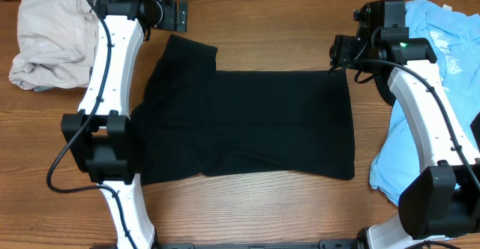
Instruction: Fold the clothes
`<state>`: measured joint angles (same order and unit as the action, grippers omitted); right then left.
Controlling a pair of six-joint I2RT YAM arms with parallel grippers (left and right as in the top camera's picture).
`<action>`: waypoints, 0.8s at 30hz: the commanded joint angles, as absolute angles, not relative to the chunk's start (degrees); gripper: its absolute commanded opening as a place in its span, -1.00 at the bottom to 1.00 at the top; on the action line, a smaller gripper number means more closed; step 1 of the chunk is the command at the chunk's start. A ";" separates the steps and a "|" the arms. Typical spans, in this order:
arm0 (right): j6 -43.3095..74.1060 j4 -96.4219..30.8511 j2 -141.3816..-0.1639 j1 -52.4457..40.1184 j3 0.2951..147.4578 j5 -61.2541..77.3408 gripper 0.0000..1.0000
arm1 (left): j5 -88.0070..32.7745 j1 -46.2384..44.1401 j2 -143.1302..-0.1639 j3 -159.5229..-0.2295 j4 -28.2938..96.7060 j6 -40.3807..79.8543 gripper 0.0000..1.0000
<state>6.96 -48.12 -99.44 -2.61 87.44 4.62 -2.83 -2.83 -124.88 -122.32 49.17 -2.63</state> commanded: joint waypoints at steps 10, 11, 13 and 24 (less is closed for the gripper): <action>5.96 -48.34 -103.00 -2.50 88.18 3.90 0.33 | 4.89 -1.13 -138.69 -123.55 44.31 -6.90 0.87; 5.96 -48.31 -103.00 -2.50 88.18 3.90 0.33 | 4.89 -1.13 -139.26 -123.55 43.83 -7.40 0.87; 5.96 -48.29 -103.00 -2.50 88.18 3.92 0.33 | 4.47 -1.26 -139.90 -123.55 42.78 -7.68 0.86; 5.96 -50.30 -103.00 -2.50 88.14 1.61 0.33 | 1.45 -1.63 -145.58 -123.52 40.25 -7.73 0.70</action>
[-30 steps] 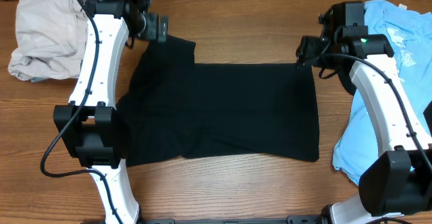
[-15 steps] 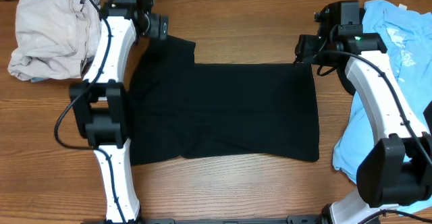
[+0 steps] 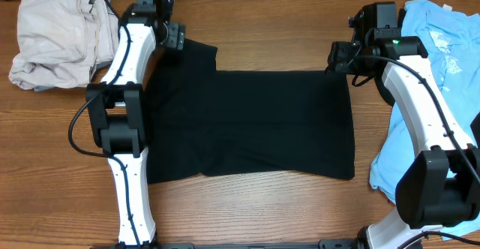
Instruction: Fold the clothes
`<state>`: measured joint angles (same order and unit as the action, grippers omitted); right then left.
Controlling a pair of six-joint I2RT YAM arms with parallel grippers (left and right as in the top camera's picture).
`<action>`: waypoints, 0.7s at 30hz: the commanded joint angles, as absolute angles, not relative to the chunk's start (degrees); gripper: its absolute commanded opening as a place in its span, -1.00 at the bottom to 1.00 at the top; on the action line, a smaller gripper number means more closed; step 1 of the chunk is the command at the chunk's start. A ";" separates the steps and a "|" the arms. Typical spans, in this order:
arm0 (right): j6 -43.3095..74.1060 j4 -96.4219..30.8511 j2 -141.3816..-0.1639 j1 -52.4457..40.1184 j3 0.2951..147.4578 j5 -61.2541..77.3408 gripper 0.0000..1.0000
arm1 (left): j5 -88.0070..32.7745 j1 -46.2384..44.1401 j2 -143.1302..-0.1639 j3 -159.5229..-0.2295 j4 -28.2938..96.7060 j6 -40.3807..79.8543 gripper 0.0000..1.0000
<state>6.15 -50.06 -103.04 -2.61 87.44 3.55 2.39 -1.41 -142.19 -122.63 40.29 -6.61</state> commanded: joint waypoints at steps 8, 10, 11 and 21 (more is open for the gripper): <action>6.20 -50.83 -103.00 -2.50 88.14 1.15 0.33 | 1.41 -1.63 -146.82 -123.52 38.68 -7.68 0.65; 6.20 -50.81 -103.00 -2.50 88.14 1.15 0.32 | 1.19 -1.65 -146.91 -123.48 38.39 -7.55 0.60; 6.17 -50.81 -103.00 -2.50 88.14 1.15 0.32 | 0.54 -1.65 -147.06 -123.46 38.28 -7.53 0.55; 6.15 -50.41 -103.00 -2.50 88.14 1.13 0.31 | -4.34 -2.76 -150.39 -123.46 39.13 -7.49 0.09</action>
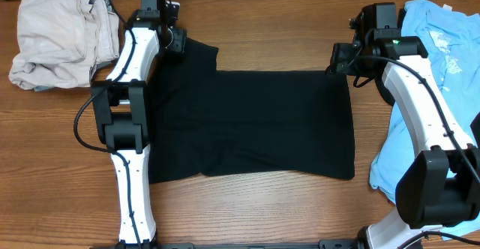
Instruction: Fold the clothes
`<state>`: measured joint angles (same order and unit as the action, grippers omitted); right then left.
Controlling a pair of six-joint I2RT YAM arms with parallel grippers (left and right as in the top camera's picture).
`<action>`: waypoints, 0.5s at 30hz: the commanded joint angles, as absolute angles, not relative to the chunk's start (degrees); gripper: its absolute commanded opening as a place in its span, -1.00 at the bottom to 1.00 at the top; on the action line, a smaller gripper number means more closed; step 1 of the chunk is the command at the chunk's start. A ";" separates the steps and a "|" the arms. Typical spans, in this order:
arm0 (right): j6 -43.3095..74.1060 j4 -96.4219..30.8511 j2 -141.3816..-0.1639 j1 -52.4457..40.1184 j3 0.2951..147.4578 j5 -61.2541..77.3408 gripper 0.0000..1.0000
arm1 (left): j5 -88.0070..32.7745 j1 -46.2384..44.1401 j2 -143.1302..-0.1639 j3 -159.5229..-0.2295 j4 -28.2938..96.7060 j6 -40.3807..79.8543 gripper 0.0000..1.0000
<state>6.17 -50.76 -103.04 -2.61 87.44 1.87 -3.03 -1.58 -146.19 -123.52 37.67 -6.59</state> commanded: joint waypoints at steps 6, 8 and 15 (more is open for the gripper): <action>6.15 -50.00 -103.00 -2.50 88.14 1.13 0.32 | -4.29 -2.70 -150.30 -123.61 39.59 -7.49 -0.38; 6.15 -49.78 -103.00 -2.50 88.14 1.15 0.31 | -4.29 -2.70 -150.21 -123.61 39.72 -7.49 -0.57; 6.13 -47.48 -103.00 -2.50 88.14 1.13 0.15 | -3.81 -2.68 -150.08 -127.15 43.62 -7.49 -0.92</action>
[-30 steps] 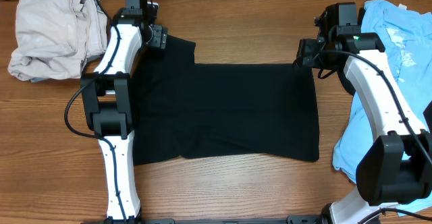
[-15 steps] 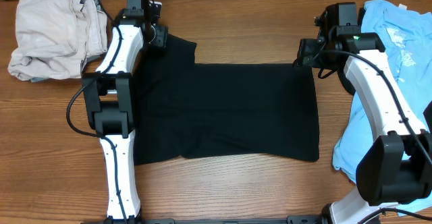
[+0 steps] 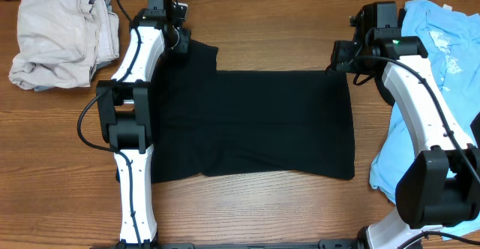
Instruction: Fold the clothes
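A black shirt (image 3: pixel 247 121) lies spread flat across the middle of the table, with one sleeve sticking out at its top left. My left gripper (image 3: pixel 181 40) is down at the upper edge of that sleeve. Its fingers are dark against the dark cloth, so its state is unclear. My right gripper (image 3: pixel 335 61) sits at the shirt's top right corner, touching or just above the fabric. Its jaws are also too small and dark to read.
A crumpled beige garment (image 3: pixel 64 39) lies at the far left. A light blue shirt (image 3: pixel 442 69) is heaped along the right edge under the right arm. Bare wooden table (image 3: pixel 270 24) runs behind and in front of the black shirt.
My left gripper has shifted slightly right and toward the sleeve's top edge. The right arm and the black shirt look unchanged.
At first my left gripper was behind the black shirt's sleeve, off the cloth, and my right gripper hovered by the top right corner. The left gripper then came to the sleeve's upper edge and has stayed there, edging right. The right gripper settled at its corner.
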`<state>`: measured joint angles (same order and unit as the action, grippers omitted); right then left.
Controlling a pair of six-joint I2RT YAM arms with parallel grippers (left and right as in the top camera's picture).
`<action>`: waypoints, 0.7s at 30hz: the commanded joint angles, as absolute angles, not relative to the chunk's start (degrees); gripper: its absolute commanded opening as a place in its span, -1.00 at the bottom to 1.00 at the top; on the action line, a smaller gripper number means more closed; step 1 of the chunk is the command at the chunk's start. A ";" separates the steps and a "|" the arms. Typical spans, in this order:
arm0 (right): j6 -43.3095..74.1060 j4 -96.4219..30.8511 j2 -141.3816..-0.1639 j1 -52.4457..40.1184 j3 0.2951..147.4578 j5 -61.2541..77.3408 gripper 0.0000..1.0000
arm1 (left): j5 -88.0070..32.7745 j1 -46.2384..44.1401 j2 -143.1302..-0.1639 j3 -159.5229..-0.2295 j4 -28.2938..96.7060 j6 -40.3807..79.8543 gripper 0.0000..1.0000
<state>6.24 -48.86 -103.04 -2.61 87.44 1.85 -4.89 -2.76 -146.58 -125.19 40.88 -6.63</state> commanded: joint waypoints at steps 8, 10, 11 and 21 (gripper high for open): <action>5.63 -38.87 -104.27 -2.50 88.14 -0.64 -0.03 | 0.40 -2.66 -150.08 -141.78 57.17 -6.20 -0.92; 5.48 -36.45 -105.78 -2.50 88.14 -1.13 -0.04 | 0.40 -2.66 -150.08 -145.56 60.27 -6.20 -0.92; 5.48 -35.68 -106.56 -2.50 88.14 -1.28 -0.05 | 0.40 -2.66 -150.08 -147.24 61.60 -6.20 -0.92; 5.50 -33.21 -117.82 -2.50 88.14 -1.43 -0.05 | -2.20 -2.92 -150.08 -158.08 68.71 -6.20 -0.92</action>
